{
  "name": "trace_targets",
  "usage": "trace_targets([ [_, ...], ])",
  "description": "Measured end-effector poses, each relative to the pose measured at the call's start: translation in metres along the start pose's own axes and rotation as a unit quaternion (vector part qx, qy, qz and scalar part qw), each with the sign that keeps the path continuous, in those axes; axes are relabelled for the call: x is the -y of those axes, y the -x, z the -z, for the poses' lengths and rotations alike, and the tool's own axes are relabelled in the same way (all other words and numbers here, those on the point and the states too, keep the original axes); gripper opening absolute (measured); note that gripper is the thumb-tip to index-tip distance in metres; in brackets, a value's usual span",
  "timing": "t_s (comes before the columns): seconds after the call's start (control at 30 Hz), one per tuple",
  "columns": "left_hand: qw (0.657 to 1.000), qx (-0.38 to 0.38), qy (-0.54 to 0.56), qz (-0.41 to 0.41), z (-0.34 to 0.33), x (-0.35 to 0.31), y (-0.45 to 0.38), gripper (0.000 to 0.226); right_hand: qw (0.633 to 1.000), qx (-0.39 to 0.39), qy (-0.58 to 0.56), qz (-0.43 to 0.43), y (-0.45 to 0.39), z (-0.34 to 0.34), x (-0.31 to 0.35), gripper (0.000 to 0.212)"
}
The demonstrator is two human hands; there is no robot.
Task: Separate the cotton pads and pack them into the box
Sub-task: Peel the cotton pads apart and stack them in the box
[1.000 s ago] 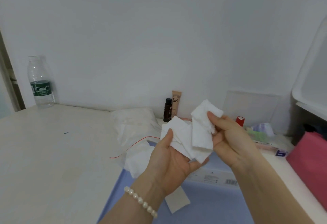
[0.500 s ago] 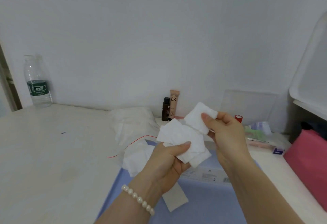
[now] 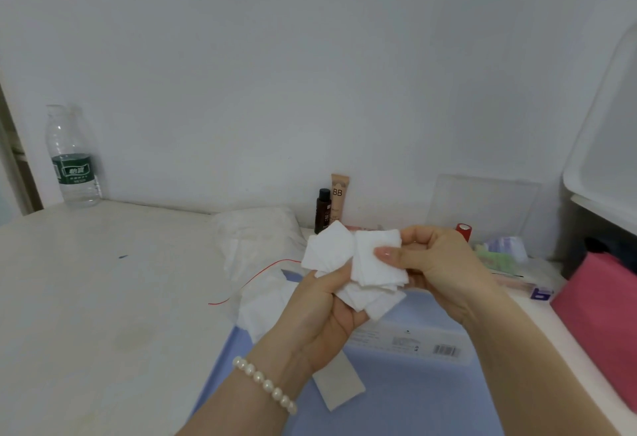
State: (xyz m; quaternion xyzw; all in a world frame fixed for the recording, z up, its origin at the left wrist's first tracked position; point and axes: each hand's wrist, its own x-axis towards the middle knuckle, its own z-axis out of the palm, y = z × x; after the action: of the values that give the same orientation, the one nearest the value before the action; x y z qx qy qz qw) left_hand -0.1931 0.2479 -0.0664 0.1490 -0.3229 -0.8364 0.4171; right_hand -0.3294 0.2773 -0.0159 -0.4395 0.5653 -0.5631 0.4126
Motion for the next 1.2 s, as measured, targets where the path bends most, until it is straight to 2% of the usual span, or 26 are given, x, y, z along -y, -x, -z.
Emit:
trace_targets([
  [0.3,0.999,0.030,0.038,0.025,0.006,0.000,-0.003,0.042,0.997,-0.025,0.066,0.033,0.000,-0.002,0.000,0.013],
  [0.53,0.996,0.085,0.028,-0.001,0.004,0.000,0.000,0.043,0.994,-0.061,0.071,0.052,0.000,-0.004,-0.004,0.012],
  [0.6,0.996,0.089,0.023,-0.009,0.004,-0.001,0.000,0.042,0.992,-0.077,0.074,0.060,-0.002,-0.005,-0.006,0.017],
  [0.7,0.995,0.093,0.019,-0.018,0.004,-0.002,0.001,0.042,0.981,-0.118,0.127,0.092,-0.005,-0.007,-0.009,0.030],
  [0.77,0.996,0.088,0.021,-0.020,0.003,-0.003,0.001,0.041,0.963,-0.143,0.176,0.147,-0.004,-0.008,-0.009,0.028],
  [0.83,0.996,0.085,0.027,-0.025,0.003,-0.003,0.001,0.041,0.946,-0.128,0.214,0.207,0.002,-0.008,-0.004,0.022],
  [0.9,0.996,0.074,0.027,-0.034,0.003,-0.004,0.000,0.042,0.931,-0.057,0.268,0.242,0.008,-0.004,0.003,0.018],
  [1.0,0.997,0.068,0.027,-0.037,0.002,-0.005,0.001,0.043,0.895,0.023,0.385,0.226,0.009,0.004,0.005,0.032],
  [1.07,0.997,0.061,0.027,-0.035,0.002,-0.005,0.001,0.044,0.876,0.020,0.423,0.232,0.007,0.005,0.003,0.036],
  [1.2,0.998,0.041,0.029,-0.039,0.003,-0.004,0.000,0.047,0.877,0.015,0.410,0.251,0.004,0.003,-0.002,0.022],
])
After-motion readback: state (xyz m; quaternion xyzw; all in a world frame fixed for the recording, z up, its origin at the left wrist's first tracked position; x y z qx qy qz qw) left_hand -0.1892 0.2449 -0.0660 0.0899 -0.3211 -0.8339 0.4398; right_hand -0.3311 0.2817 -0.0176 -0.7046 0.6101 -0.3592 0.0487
